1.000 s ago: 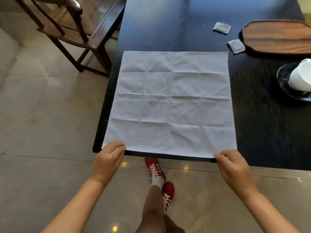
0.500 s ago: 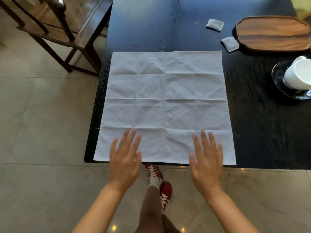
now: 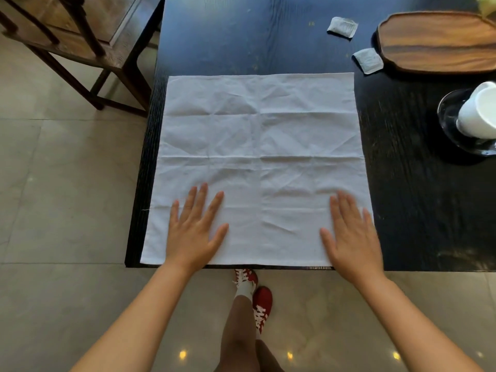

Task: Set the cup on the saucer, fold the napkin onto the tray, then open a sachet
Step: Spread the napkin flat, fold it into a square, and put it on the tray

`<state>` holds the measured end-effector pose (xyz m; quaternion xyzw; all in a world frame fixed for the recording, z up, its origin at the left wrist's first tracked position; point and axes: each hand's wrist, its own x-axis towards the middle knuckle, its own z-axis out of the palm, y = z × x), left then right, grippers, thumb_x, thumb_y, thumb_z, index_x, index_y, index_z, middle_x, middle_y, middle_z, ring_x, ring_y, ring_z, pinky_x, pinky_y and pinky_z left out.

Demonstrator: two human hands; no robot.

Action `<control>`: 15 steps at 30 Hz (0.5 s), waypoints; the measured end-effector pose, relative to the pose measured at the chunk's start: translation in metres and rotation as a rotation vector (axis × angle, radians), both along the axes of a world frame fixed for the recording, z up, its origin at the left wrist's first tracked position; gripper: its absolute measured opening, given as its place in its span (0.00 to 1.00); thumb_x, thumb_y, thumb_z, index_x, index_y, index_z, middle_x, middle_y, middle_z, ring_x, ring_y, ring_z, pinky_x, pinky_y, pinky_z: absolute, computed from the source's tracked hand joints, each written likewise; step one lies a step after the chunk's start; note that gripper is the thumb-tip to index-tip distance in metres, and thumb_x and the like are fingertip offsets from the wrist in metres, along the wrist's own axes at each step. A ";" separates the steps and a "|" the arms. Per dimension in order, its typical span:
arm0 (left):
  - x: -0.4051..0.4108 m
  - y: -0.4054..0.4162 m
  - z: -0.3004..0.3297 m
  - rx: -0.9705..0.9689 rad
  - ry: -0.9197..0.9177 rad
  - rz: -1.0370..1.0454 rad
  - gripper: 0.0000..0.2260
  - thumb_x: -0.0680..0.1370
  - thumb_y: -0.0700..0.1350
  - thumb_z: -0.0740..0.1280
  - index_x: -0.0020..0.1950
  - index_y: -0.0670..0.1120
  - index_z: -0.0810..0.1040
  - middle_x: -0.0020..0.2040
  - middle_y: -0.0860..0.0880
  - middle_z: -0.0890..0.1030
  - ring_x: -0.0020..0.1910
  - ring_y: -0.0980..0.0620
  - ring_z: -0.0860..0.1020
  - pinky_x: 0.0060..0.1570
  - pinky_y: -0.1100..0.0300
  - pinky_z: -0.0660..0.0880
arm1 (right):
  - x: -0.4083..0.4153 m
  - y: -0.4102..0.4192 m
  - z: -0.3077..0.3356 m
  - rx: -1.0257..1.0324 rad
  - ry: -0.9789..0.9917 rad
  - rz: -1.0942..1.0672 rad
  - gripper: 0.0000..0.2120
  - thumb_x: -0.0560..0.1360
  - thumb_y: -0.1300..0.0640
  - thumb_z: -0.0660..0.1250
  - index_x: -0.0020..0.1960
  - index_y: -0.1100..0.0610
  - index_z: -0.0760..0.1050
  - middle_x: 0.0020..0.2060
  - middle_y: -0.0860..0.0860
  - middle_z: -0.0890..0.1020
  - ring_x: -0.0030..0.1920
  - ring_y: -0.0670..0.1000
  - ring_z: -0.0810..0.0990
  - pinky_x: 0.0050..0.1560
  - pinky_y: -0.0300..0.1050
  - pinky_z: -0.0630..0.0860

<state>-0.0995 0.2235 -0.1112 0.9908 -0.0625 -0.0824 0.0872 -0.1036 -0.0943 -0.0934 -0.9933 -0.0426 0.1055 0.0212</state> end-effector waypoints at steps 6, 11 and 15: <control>0.014 0.016 0.004 0.037 -0.047 0.449 0.35 0.75 0.61 0.42 0.76 0.40 0.48 0.77 0.44 0.48 0.76 0.52 0.44 0.70 0.44 0.35 | 0.002 -0.008 0.012 -0.030 -0.057 -0.195 0.33 0.77 0.42 0.42 0.74 0.62 0.49 0.75 0.56 0.54 0.75 0.50 0.49 0.72 0.56 0.44; 0.054 -0.049 0.026 -0.036 -0.177 0.031 0.27 0.79 0.56 0.47 0.76 0.49 0.49 0.77 0.48 0.47 0.75 0.51 0.47 0.69 0.44 0.32 | 0.046 0.058 0.018 0.118 -0.118 0.062 0.31 0.77 0.44 0.47 0.76 0.56 0.44 0.76 0.53 0.46 0.75 0.51 0.43 0.72 0.54 0.39; 0.091 -0.073 0.014 -0.003 -0.135 -0.214 0.27 0.78 0.57 0.50 0.75 0.48 0.54 0.76 0.47 0.55 0.75 0.51 0.52 0.70 0.41 0.42 | 0.087 0.092 0.000 0.134 -0.086 0.170 0.29 0.76 0.46 0.48 0.75 0.56 0.53 0.75 0.53 0.56 0.75 0.50 0.50 0.71 0.55 0.42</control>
